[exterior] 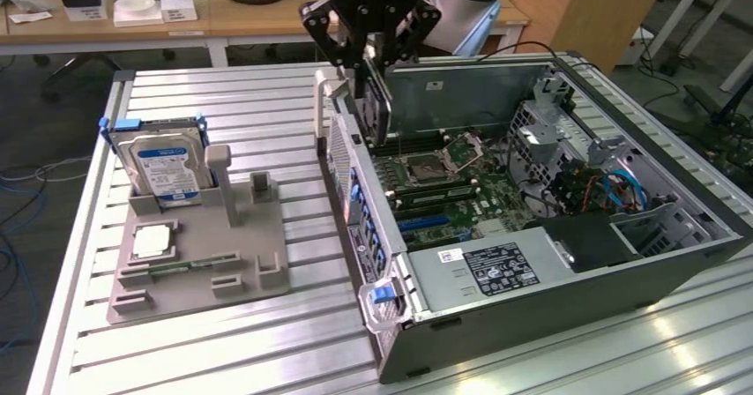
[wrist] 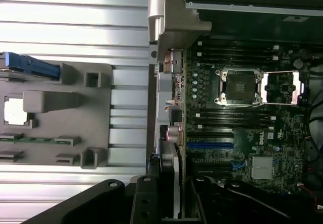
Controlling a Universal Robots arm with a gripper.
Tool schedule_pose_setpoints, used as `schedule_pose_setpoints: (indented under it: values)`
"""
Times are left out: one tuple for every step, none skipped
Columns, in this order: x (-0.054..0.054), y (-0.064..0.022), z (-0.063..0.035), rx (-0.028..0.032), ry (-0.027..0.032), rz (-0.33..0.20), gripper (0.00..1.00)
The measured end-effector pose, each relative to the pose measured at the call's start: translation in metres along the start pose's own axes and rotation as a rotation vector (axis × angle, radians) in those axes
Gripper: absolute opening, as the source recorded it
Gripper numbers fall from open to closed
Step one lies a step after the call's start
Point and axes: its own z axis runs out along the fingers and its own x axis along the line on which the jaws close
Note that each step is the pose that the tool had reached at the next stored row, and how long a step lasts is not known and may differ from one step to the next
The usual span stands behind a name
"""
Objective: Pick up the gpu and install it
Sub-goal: 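Pick up the gpu and move the gpu toward the slot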
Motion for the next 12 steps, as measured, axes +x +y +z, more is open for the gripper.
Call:
schedule_pose_setpoints:
  values:
    - [-0.003, 0.0000, 0.0001, -0.0001, 0.0000, 0.000, 0.28]
    - [-0.006, -0.0001, 0.0003, -0.0002, 0.0000, 0.000, 0.28]
    - [-0.009, -0.0001, 0.0003, -0.0002, 0.0000, 0.000, 0.28]
    - [-0.013, -0.0002, 0.0004, -0.0001, 0.0000, 0.000, 0.28]
    - [-0.016, -0.0002, 0.0006, -0.0002, 0.0000, 0.000, 0.28]
    - [-0.019, -0.0002, 0.0007, -0.0003, 0.0000, 0.000, 0.28]
    - [-0.022, -0.0003, 0.0008, -0.0003, 0.0000, 0.000, 0.28]
    - [-0.025, -0.0003, 0.0009, -0.0003, 0.0000, 0.000, 0.28]
    - [-0.028, -0.0004, 0.0010, -0.0003, -0.0001, 0.000, 0.28]
    - [-0.031, -0.0004, 0.0012, -0.0003, -0.0001, 0.000, 0.28]
    - [-0.034, -0.0004, 0.0013, -0.0003, 0.0000, 0.000, 0.28]
    - [-0.037, -0.0005, 0.0013, -0.0002, 0.0000, 0.000, 0.28]
